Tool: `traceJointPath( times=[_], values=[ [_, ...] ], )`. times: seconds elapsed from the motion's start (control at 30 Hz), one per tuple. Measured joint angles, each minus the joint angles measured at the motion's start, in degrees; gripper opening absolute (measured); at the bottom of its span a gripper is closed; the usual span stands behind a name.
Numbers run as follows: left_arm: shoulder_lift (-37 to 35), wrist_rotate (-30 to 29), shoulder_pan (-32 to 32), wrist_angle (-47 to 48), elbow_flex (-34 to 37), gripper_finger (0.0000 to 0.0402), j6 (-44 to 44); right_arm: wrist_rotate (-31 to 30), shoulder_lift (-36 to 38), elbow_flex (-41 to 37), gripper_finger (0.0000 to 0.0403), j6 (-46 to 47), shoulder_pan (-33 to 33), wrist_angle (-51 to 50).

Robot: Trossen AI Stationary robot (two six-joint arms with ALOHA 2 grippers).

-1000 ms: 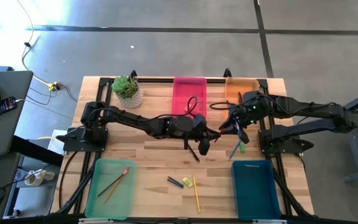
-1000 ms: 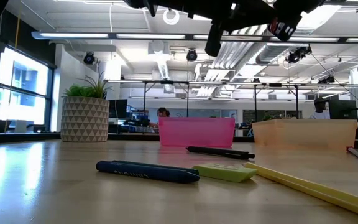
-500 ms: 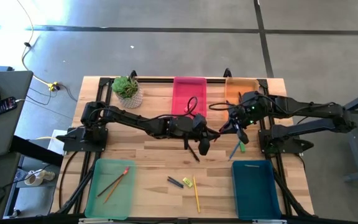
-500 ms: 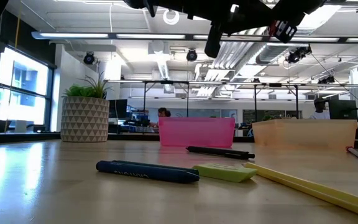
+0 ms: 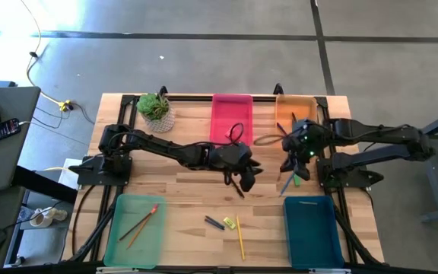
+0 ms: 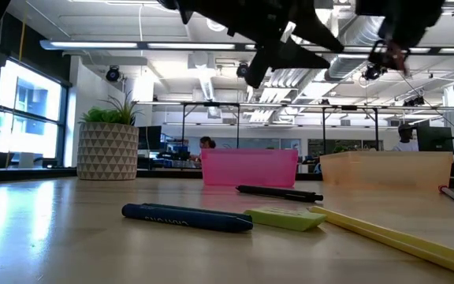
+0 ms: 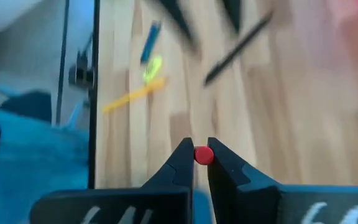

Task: Sort crayons/erasers/pens/pencils in bins
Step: Put the red crayon into the blue bin

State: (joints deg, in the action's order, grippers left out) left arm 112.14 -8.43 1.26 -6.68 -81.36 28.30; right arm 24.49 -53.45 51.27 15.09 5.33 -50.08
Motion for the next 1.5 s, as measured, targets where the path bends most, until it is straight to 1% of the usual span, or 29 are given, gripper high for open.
traceJointPath(
  times=[0.13,0.3,0.43,0.6,0.8,1.03,1.2,1.33,1.5],
  values=[
    [0.0,-1.5,0.0,5.8,0.0,0.0120,0.0,-1.5,0.0,0.0,0.0008,1.9,-4.3,-5.8],
    [0.0,-1.7,0.0,10.7,0.0,0.0106,0.2,-2.9,0.0,0.0,0.0009,7.3,-10.7,-7.6],
    [0.0,-1.7,0.0,13.6,0.0,0.0095,0.5,-7.4,0.0,0.0,0.0009,12.6,-16.7,-9.7],
    [0.0,-1.2,-0.1,16.8,0.0,0.0085,0.6,-14.8,0.0,0.0,0.0009,21.2,-24.1,-12.8],
    [0.0,-1.0,-0.6,19.4,0.0,0.0074,0.6,-20.3,-0.7,0.0,0.0009,31.7,-32.5,-13.7],
    [0.0,-0.7,-1.1,22.5,0.0,0.0060,0.6,-21.0,-4.4,0.0,0.0009,42.9,-40.0,-13.7],
    [0.0,-0.7,-1.4,24.3,0.0,0.0052,0.0,-20.8,-8.5,0.0,0.0009,48.7,-44.2,-12.2],
    [0.0,-0.5,-1.4,25.8,0.0,0.0049,0.0,-20.8,-12.3,0.0,0.0009,52.1,-46.9,-9.9],
    [0.0,1.7,-1.4,27.4,0.1,0.0049,0.0,-20.7,-17.2,0.0,0.0013,54.2,-49.5,-8.2]
  ],
)
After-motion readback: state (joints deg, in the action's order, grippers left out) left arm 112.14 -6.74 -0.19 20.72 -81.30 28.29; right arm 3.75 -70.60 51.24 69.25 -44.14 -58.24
